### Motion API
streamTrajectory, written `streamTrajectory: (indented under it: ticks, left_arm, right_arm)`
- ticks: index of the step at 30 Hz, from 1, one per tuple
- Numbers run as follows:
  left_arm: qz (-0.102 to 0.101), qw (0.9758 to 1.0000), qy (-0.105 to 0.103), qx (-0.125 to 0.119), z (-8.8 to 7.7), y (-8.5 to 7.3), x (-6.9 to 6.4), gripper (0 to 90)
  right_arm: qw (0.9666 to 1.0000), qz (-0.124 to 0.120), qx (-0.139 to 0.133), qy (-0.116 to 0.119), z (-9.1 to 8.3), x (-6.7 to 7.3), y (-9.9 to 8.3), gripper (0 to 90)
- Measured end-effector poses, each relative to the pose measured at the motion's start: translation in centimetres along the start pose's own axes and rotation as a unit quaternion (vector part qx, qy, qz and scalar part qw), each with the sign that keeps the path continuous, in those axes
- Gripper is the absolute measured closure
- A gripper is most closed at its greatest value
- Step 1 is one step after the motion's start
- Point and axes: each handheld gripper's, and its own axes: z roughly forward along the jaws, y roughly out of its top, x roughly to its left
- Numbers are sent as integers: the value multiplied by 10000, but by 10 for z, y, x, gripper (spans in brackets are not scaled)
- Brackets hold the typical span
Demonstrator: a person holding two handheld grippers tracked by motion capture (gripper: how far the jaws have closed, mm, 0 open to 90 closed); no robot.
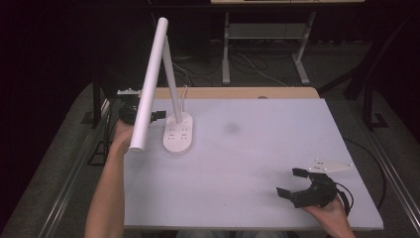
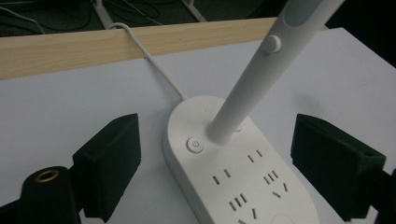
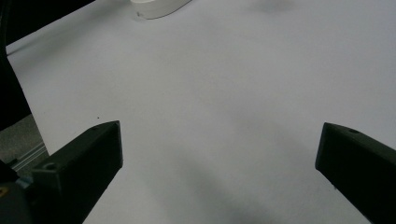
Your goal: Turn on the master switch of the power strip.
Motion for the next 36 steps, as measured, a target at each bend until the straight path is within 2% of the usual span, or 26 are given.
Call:
streamTrajectory:
  ticks: [8,10,12,14,21,24,28,32,36]
  left_arm:
    - [-310,9993,-48,-185,5,-1,7,211]
    - [-305,9993,-46,-218,6,-1,9,274]
    - [-390,9989,-56,-257,7,-2,11,295]
    - [-421,9987,-42,-292,8,-2,11,360]
    - [-555,9978,-13,-353,12,-3,13,458]
    - [-644,9971,-75,-397,15,-4,14,538]
    - [-753,9962,-148,-414,18,-5,16,588]
    - [-858,9951,-215,-447,22,-7,17,686]
    - [-931,9942,-335,-418,27,-8,17,719]
  right_arm:
    - [10000,2,24,4,0,0,0,0]
    - [10000,-5,36,15,1,0,0,0]
    - [10000,-1,41,22,1,0,0,1]
    - [10000,7,54,29,1,0,0,1]
    - [10000,-2,48,27,1,0,0,0]
    - [10000,0,51,32,1,0,0,0]
    - [10000,0,52,34,1,0,0,1]
    - [10000,-34,37,43,1,0,0,1]
    - [10000,-49,45,55,2,0,0,1]
